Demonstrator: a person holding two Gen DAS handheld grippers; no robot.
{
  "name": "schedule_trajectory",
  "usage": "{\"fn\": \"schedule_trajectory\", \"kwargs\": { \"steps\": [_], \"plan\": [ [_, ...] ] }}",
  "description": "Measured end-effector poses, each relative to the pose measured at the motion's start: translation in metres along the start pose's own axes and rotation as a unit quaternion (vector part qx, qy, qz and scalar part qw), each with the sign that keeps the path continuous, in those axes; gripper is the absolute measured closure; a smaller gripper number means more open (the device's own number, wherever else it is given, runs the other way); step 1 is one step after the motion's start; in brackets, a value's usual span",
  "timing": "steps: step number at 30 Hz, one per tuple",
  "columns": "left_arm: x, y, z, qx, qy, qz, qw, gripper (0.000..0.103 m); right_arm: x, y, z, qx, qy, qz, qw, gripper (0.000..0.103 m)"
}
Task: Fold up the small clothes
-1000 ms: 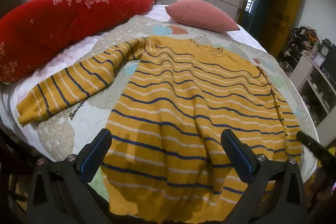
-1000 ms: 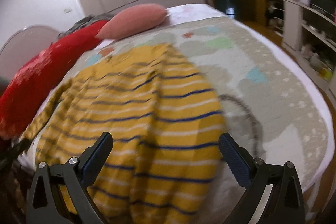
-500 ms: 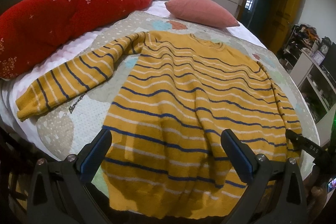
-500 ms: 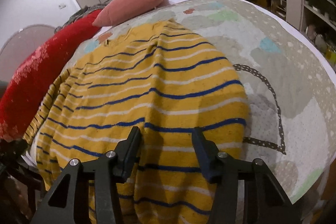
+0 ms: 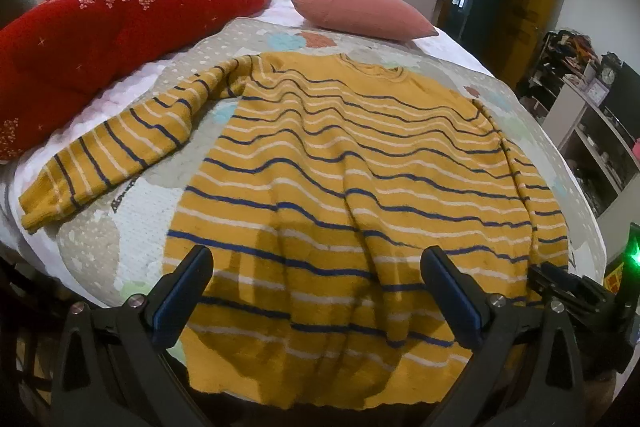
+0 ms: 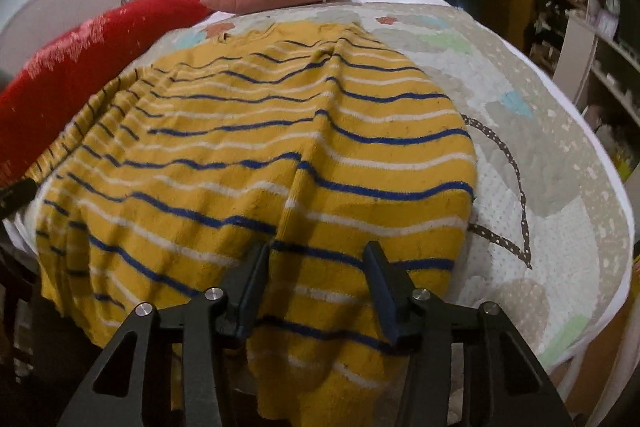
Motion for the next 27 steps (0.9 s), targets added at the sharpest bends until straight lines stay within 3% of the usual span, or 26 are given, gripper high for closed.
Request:
{"fn": "schedule_trajectory", "kwargs": {
  "steps": [4,7,9,12,14,16,17,19,22,27],
  "plan": [
    [0.002,-0.002,0.0,0.002,0.005,0.003,1.0,0.0,-0.008,-0.003,0.003,0.01,-0.016,0.013,1.0,0.093],
    [-0.003,-0.006,0.001,0.005,0.002,0.008,1.0,0.0,0.013,-0.013,0.016,0.019,0.017,0.036,0.999,0.097],
    [-0.006,-0.007,0.002,0.007,-0.003,0.011,0.9999,0.0,0.04,-0.018,0.03,0.029,0.041,0.014,0.999,0.098],
    [-0.013,-0.007,0.004,0.011,-0.011,0.018,0.9997,0.0,0.106,-0.021,0.054,0.044,0.075,-0.082,0.993,0.099],
    [-0.019,-0.007,0.005,0.012,-0.016,0.023,0.9995,0.0,0.157,-0.018,0.07,0.052,0.094,-0.177,0.978,0.099],
    [-0.023,-0.008,0.005,0.012,-0.023,0.025,0.9994,0.0,0.204,-0.007,0.076,0.028,0.11,-0.266,0.957,0.096],
    [-0.025,-0.01,0.005,0.013,-0.025,0.027,0.9992,0.0,0.214,-0.005,0.076,0.018,0.127,-0.263,0.956,0.096],
    [-0.029,-0.01,0.004,0.014,-0.024,0.034,0.999,0.0,0.216,-0.011,0.073,0.028,0.171,-0.204,0.964,0.094],
    [-0.037,-0.005,0.003,0.006,-0.026,0.043,0.9987,0.0,0.189,-0.015,0.065,0.031,0.171,-0.142,0.975,0.067],
    [-0.062,0.001,0.002,0.003,-0.052,0.053,0.9973,0.0,0.123,-0.019,0.046,0.022,0.15,-0.02,0.988,0.063]
  ]
}}
Point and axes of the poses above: each gripper's, at about its wrist camera, not at the fingertips, and y roughly the way its jaws point, x to its right, z to its top, the point moved 8 cm from there along y, roughly the way its jaws point, and after that the axes turned 8 degrees about -z, right-handed, at the moved point
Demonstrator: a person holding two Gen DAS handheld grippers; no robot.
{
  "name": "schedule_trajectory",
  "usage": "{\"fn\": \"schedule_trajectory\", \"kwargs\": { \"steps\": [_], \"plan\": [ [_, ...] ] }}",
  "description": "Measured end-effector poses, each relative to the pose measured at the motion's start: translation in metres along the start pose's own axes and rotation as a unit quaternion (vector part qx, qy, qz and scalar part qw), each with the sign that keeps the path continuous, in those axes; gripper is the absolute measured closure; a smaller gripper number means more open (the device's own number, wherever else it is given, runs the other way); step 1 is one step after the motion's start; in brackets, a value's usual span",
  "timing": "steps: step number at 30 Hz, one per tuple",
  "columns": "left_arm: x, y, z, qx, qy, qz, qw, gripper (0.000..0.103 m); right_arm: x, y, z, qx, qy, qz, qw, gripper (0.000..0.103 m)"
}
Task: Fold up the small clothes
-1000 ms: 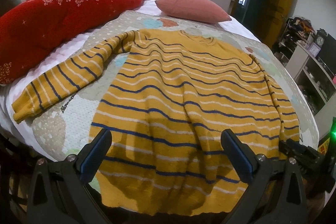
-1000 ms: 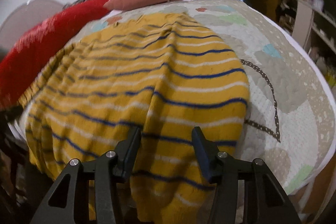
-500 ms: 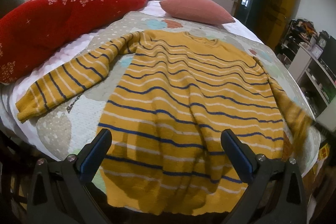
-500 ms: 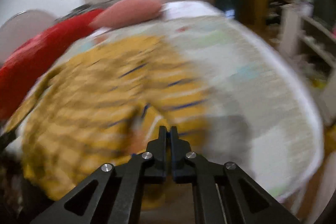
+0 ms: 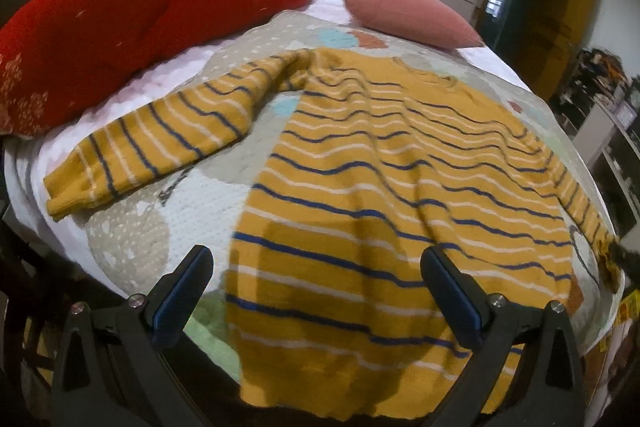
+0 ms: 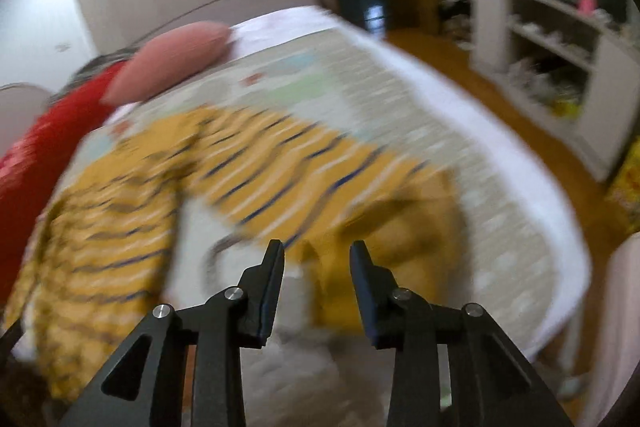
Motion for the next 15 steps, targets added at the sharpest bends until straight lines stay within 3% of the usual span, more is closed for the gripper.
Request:
{"fn": "schedule_trajectory", "kwargs": {
  "steps": [2,5,10,15],
  "plan": [
    [-0.011,0.002,-0.001,-0.002,-0.009,0.007,0.9999,0.0,-0.027,-0.001,-0.013,-0.015,-0.013,0.044,0.999,0.051],
    [-0.03,0.005,-0.007,-0.009,-0.025,0.021,0.9994,0.0,-0.067,0.001,-0.038,-0.049,-0.031,0.112,0.992,0.048],
    [-0.054,0.013,-0.021,-0.032,-0.05,0.008,0.9982,0.0,-0.104,0.012,-0.067,-0.083,-0.059,0.128,0.986,0.048],
    [-0.062,0.034,-0.019,-0.04,-0.011,-0.005,0.9991,0.0,-0.125,0.01,-0.088,-0.094,-0.089,0.128,0.983,0.041]
  ]
}}
Point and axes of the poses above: each gripper's, at about its wrist camera, not at the fingertips, and y roughly the way its jaws point, x to its right, z to its top, the point moved 8 cm from there along y, roughly the way its jaws point, and after that the axes turned 8 degrees about -z, right-handed, at the moved point
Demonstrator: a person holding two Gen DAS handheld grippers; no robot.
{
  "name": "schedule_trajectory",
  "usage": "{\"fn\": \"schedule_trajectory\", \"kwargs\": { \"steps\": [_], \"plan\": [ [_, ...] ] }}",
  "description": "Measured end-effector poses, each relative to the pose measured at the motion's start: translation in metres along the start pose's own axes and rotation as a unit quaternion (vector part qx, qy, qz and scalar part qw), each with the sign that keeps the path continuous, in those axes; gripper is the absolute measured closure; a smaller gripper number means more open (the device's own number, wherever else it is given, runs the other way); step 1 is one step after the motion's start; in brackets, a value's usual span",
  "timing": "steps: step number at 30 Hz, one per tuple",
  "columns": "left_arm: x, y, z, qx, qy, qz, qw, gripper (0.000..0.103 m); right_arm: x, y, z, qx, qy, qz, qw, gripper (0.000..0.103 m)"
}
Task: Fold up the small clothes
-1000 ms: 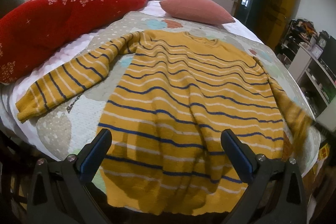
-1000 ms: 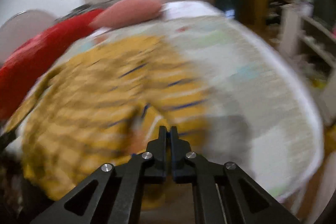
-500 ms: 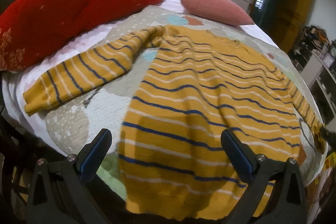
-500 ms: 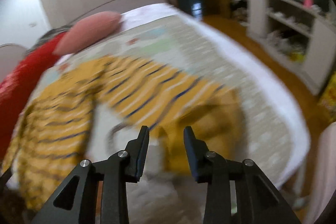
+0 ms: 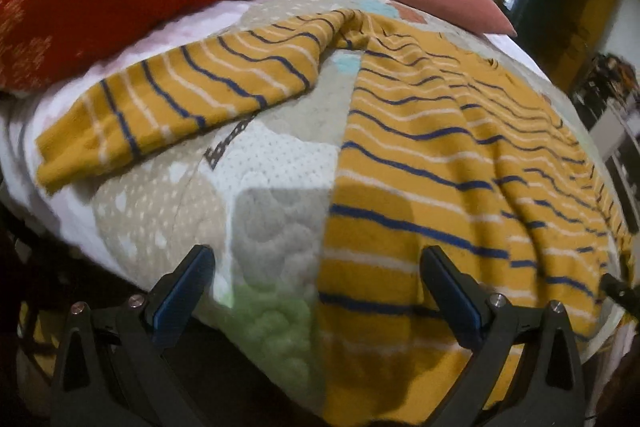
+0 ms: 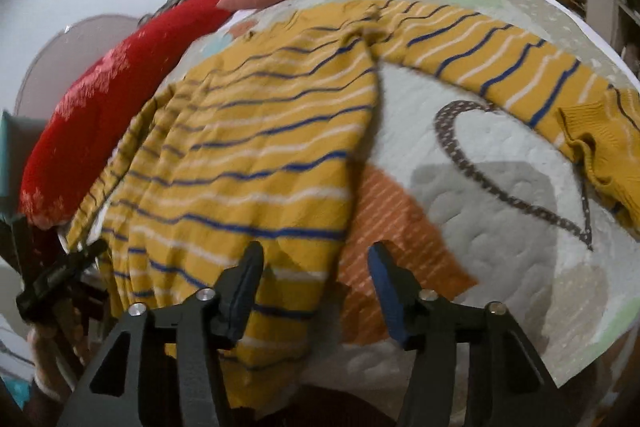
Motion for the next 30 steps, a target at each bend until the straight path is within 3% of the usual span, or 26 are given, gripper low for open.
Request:
{"fn": "schedule_trajectory", "kwargs": {
  "steps": [5,7,9,10,11,12,13,17,23,25,26,27,30],
  "plan": [
    [0.005,0.006,0.001,0.002,0.029,-0.017,0.9994,0.0,-0.011,0.003,-0.019,-0.013,0.0,0.007,1.0,0.037],
    [0.005,0.0,-0.001,-0.002,0.032,-0.025,0.9992,0.015,-0.023,0.006,-0.028,-0.013,-0.02,-0.002,1.0,0.038],
    [-0.001,-0.007,-0.001,-0.005,0.022,-0.023,0.9995,0.044,-0.034,0.008,-0.03,-0.009,-0.042,-0.008,0.999,0.051],
    [-0.005,-0.012,-0.001,-0.008,0.01,-0.03,0.9994,0.055,-0.038,0.01,-0.029,-0.009,-0.049,-0.009,0.999,0.07],
    [-0.006,-0.016,-0.001,-0.013,-0.003,-0.049,0.9987,0.075,-0.038,0.009,-0.028,-0.009,-0.047,-0.005,0.999,0.083],
    [-0.007,-0.02,-0.002,-0.018,-0.021,-0.069,0.9973,0.095,-0.037,0.007,-0.025,-0.011,-0.036,0.007,0.999,0.088],
    [-0.007,-0.024,-0.003,-0.023,-0.038,-0.089,0.995,0.097,-0.033,0.004,-0.023,-0.013,-0.02,0.022,0.999,0.092],
    [-0.004,-0.044,-0.016,-0.02,-0.04,-0.064,0.9969,0.099,-0.016,-0.012,-0.026,-0.02,0.005,0.035,0.999,0.093],
    [-0.01,-0.068,-0.044,-0.016,-0.032,-0.037,0.9987,0.097,0.004,-0.028,-0.056,-0.044,-0.006,0.001,0.999,0.093],
    [-0.015,-0.077,-0.046,-0.006,-0.034,-0.033,0.9989,0.08,0.008,-0.031,-0.065,-0.045,-0.007,-0.008,0.999,0.093],
    [-0.018,-0.08,-0.045,0.001,-0.035,-0.029,0.999,0.059,0.01,-0.032,-0.067,-0.047,0.0,-0.007,0.999,0.093],
    [-0.02,-0.085,-0.043,0.012,-0.035,-0.024,0.999,0.048,0.012,-0.032,-0.067,-0.047,0.006,-0.006,0.999,0.092],
    [-0.021,-0.094,-0.037,0.031,-0.027,-0.014,0.999,0.045,0.013,-0.035,-0.059,-0.032,0.019,-0.005,0.999,0.081]
  ]
}}
Point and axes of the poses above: each gripper's, at about its wrist camera, not at the fingertips, and y roughly the way its jaws point, x to its right, z to its top, the point moved 8 cm from there along y, roughly the way its jaws point, and after that the axes turned 8 degrees about -z, right-handed, at the moved point
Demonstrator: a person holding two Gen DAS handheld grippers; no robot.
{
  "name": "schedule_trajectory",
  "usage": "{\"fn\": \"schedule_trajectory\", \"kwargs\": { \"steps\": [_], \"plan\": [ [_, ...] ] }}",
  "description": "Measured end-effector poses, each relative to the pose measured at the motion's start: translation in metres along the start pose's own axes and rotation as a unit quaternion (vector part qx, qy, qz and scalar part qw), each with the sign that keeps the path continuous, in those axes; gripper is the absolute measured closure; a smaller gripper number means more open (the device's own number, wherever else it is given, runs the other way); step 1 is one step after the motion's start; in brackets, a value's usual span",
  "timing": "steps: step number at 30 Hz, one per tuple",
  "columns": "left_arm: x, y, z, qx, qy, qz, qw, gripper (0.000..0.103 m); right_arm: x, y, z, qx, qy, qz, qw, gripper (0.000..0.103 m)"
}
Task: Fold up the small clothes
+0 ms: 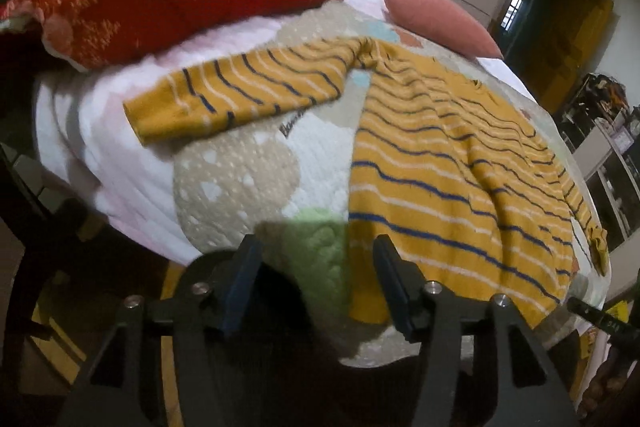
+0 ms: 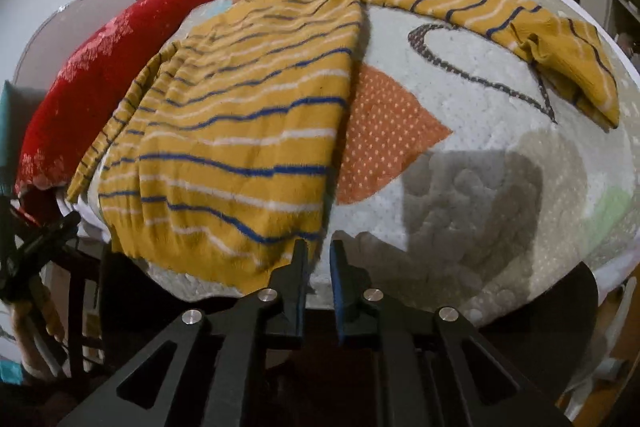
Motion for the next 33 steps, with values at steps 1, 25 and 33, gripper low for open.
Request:
{"fn": "schedule_trajectory", "kwargs": {
  "steps": [1,25,33],
  "plan": [
    [0.001,-0.002,0.001,0.0,0.002,0.002,1.0,0.043,-0.001,-0.002,0.003,0.006,0.002,0.001,1.0,0.072],
    [-0.016,0.002,0.004,0.004,-0.036,0.025,0.999,0.03,0.001,-0.013,0.019,0.047,0.011,-0.011,0.999,0.045],
    [-0.02,0.004,0.003,0.007,-0.046,0.025,0.9986,0.026,-0.002,-0.013,0.019,0.049,0.0,-0.016,0.999,0.044]
  ]
}}
Point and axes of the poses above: each gripper's, at about its wrist camera, not at the fingertips, and y roughly the way its jaws point, x to its right, z to its top, the point moved 8 cm from there along y, roughly the way its jaws point, and after that the axes turned 8 degrees about -z, right-handed, at the moved point
